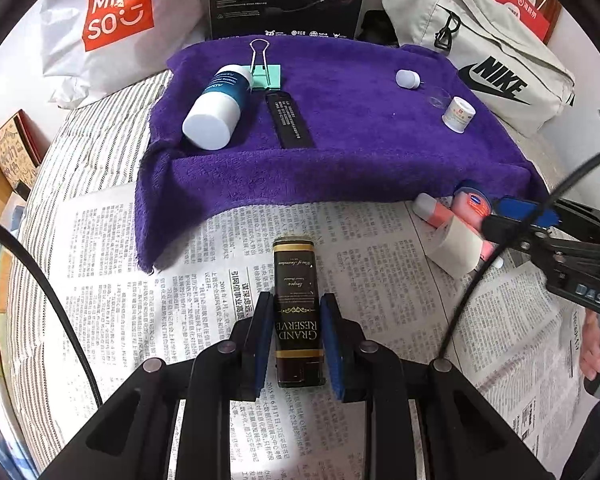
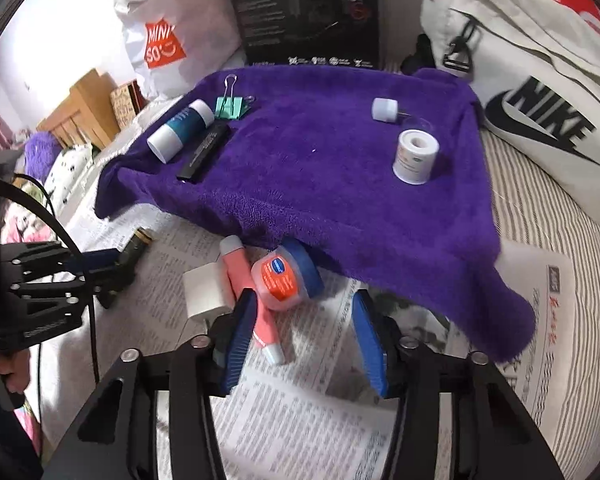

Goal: Organize rigid objects
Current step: 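Grasp the gold-and-black Grand Reserve tube with left tool while right tool grasps the Vaseline jar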

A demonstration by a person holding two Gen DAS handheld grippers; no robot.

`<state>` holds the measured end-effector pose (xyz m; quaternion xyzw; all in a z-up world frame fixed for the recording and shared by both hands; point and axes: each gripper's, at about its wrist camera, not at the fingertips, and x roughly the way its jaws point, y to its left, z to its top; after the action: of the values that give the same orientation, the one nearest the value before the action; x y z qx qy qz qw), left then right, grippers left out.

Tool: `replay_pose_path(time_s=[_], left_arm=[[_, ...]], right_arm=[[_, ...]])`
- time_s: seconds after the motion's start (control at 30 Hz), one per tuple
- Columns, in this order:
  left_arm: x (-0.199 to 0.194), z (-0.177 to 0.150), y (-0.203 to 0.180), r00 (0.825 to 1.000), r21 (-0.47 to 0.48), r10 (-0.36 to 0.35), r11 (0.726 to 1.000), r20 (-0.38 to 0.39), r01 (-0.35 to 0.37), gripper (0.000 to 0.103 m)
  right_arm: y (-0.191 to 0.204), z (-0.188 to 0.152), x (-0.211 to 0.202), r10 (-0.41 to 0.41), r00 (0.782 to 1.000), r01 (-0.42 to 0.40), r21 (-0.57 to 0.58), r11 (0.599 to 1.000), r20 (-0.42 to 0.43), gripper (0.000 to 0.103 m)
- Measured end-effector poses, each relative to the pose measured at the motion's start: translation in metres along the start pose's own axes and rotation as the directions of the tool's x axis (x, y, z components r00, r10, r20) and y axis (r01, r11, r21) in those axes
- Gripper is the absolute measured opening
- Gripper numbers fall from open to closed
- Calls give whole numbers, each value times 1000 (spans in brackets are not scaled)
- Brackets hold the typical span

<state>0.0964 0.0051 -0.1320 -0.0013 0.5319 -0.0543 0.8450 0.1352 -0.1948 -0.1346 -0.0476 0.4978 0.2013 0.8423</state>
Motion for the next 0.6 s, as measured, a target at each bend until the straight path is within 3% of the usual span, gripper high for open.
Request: replay_pose_path(time_s=[0.23,0.37,0.6], left_arm=[[0,0,1,1000,4,-8,1000,7,8,23],[-1,-2,3,1000,4,-10,1000,10,10,24],[-1,-2,-1,1000,7,4,1000,12,-4,24]], right_arm=[[10,8,10,2,1000,-1,-54,999,9,45],[10,11,12,23,1000,-22,-48,999,15,40],[-10,-7,-5,-69,998,69,-1,998,-9,40]])
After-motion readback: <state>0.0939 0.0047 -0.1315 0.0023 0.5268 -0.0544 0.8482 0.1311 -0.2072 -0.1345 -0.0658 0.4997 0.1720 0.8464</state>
